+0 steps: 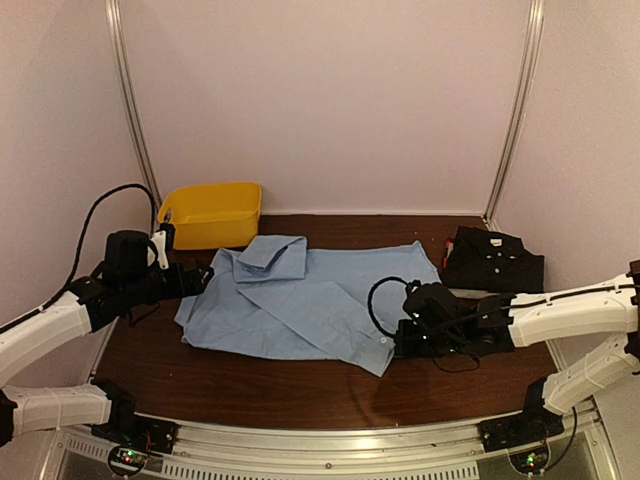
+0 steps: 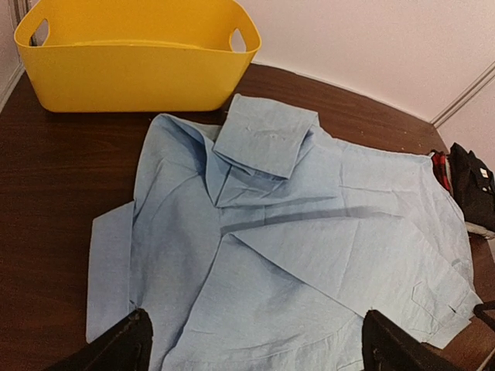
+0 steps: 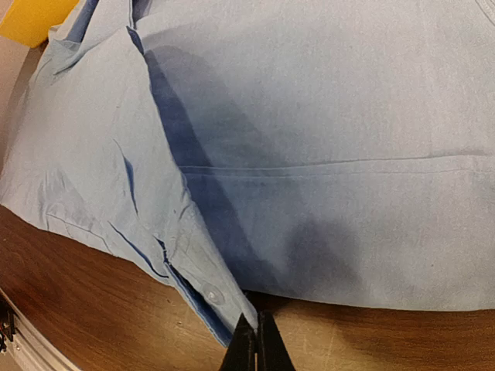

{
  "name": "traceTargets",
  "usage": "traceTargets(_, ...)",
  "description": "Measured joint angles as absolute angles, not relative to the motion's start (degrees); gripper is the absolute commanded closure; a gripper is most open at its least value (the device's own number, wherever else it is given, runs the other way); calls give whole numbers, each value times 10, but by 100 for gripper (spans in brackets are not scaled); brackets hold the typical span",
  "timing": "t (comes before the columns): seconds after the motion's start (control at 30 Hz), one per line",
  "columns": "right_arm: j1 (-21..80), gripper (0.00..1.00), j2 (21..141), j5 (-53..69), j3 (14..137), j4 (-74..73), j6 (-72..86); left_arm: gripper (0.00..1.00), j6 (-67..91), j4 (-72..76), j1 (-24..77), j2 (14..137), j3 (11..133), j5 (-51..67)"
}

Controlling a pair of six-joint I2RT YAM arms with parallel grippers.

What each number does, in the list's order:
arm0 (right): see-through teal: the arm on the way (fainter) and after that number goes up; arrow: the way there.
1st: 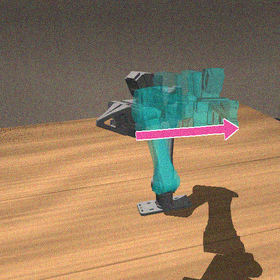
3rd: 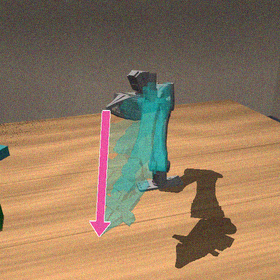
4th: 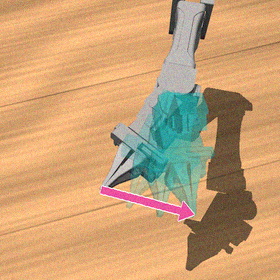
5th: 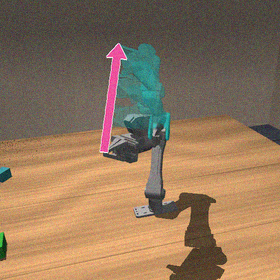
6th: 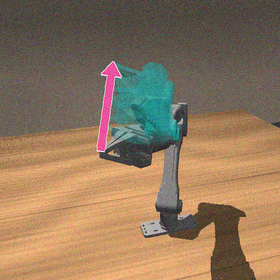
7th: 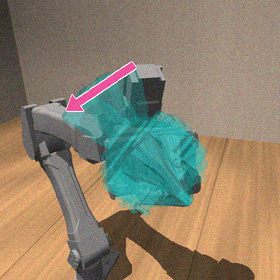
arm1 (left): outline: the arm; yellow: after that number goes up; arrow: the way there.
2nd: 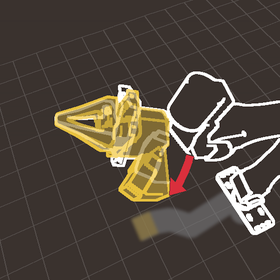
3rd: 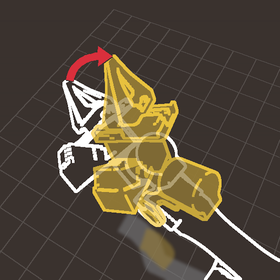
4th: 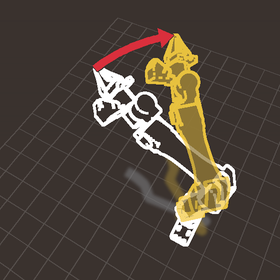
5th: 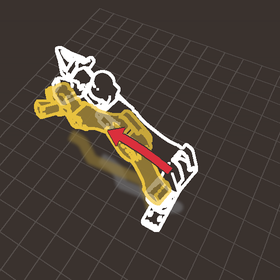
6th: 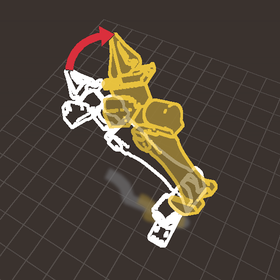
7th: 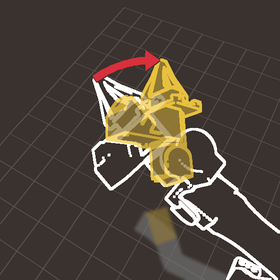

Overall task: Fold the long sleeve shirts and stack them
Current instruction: Fold the sleeve of the 1/3-folded shirt.

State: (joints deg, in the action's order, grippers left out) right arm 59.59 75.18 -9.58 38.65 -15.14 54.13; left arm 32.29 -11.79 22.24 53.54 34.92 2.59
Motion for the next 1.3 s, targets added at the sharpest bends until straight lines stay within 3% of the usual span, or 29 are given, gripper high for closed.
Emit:
traceTargets(0.5, 440, 100, 767, -71, 412, -294, 390, 4, 323, -118, 222, 529, 349, 25)
traceTargets(1.3, 357, 100, 870, -57, 521, -309, 264, 2, 322, -120, 222, 529, 343, 15)
